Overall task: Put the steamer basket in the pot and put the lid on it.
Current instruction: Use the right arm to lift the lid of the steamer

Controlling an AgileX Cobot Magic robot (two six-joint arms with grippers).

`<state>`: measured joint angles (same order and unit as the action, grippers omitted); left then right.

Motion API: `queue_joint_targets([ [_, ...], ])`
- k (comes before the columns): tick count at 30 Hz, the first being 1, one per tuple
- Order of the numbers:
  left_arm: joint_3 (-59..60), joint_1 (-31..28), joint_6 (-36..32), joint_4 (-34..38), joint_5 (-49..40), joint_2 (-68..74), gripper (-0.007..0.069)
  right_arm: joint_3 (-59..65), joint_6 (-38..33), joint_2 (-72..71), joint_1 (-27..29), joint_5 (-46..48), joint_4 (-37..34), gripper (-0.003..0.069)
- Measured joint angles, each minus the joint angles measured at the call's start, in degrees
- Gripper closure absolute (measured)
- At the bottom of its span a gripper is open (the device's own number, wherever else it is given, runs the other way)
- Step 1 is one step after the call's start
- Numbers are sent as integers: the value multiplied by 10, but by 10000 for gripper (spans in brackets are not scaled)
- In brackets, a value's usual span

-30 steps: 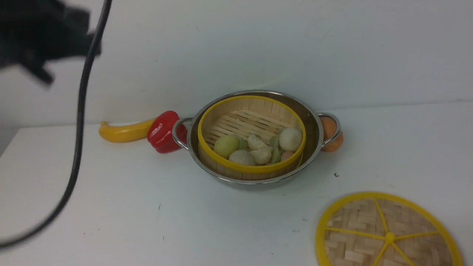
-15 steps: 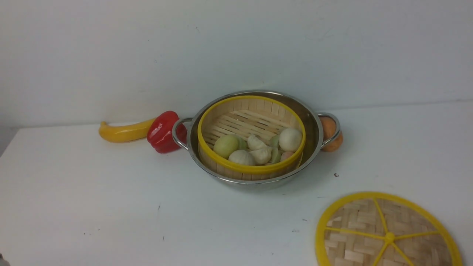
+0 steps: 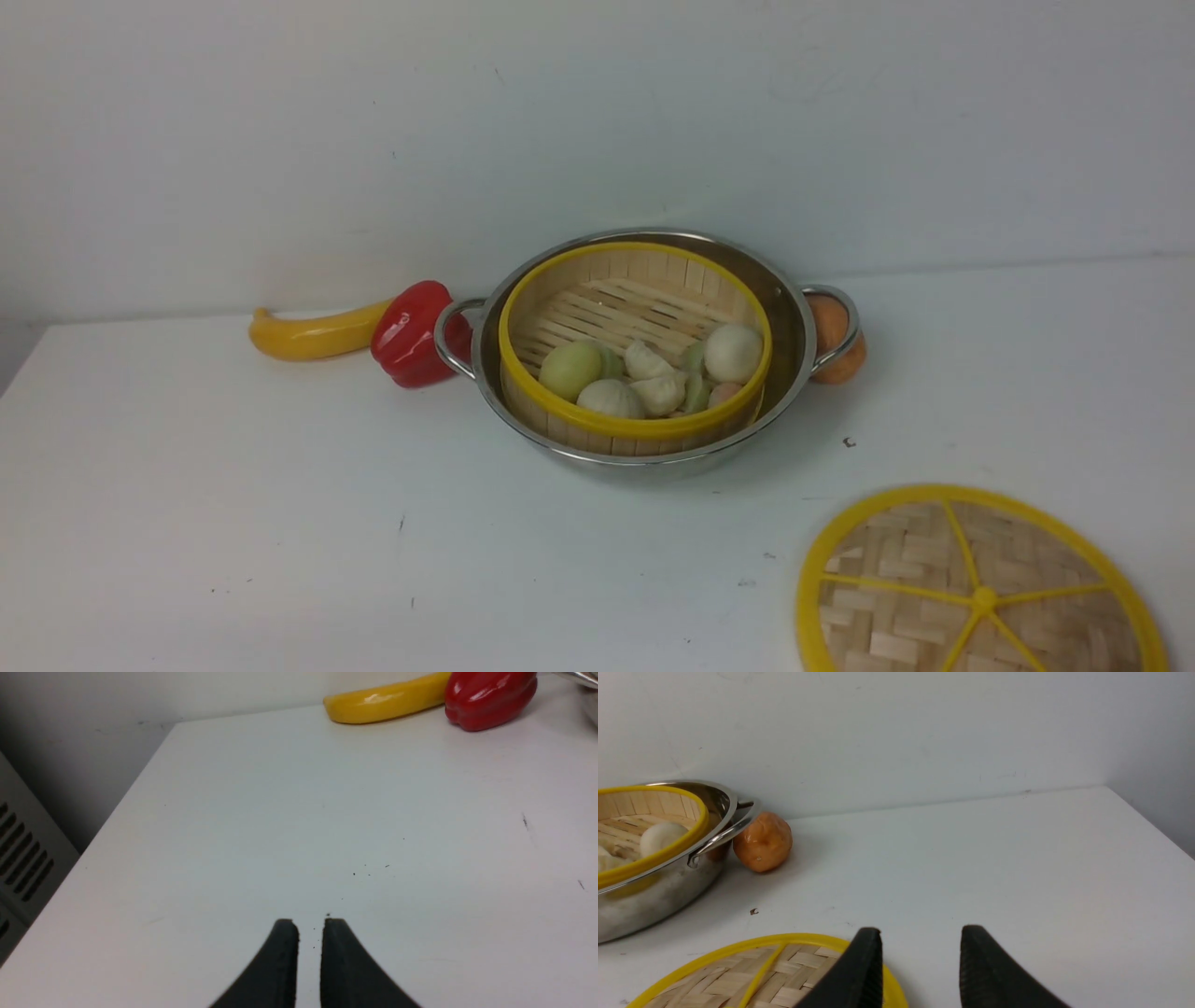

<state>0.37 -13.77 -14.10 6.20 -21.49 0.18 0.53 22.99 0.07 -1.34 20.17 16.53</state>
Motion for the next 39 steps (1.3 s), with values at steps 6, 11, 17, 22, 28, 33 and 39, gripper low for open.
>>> queue_joint_targets([
  [6, 0, 3, 0, 0, 0, 0, 540, 0, 1, 0, 0, 0, 0, 410],
  [11, 0, 3, 0, 0, 1, 0, 530, 0, 1, 0, 0, 0, 0, 410],
  [17, 0, 3, 0, 0, 0, 0, 520, 0, 1, 0, 0, 0, 0, 410],
  [22, 0, 3, 0, 0, 0, 0, 520, 0, 1, 0, 0, 0, 0, 410],
  [28, 0, 3, 0, 0, 0, 0, 520, 0, 1, 0, 0, 0, 0, 410],
  [33, 0, 3, 0, 0, 0, 0, 520, 0, 1, 0, 0, 0, 0, 410],
  [39, 0, 3, 0, 0, 0, 0, 520, 0, 0, 0, 0, -18, 6, 410],
])
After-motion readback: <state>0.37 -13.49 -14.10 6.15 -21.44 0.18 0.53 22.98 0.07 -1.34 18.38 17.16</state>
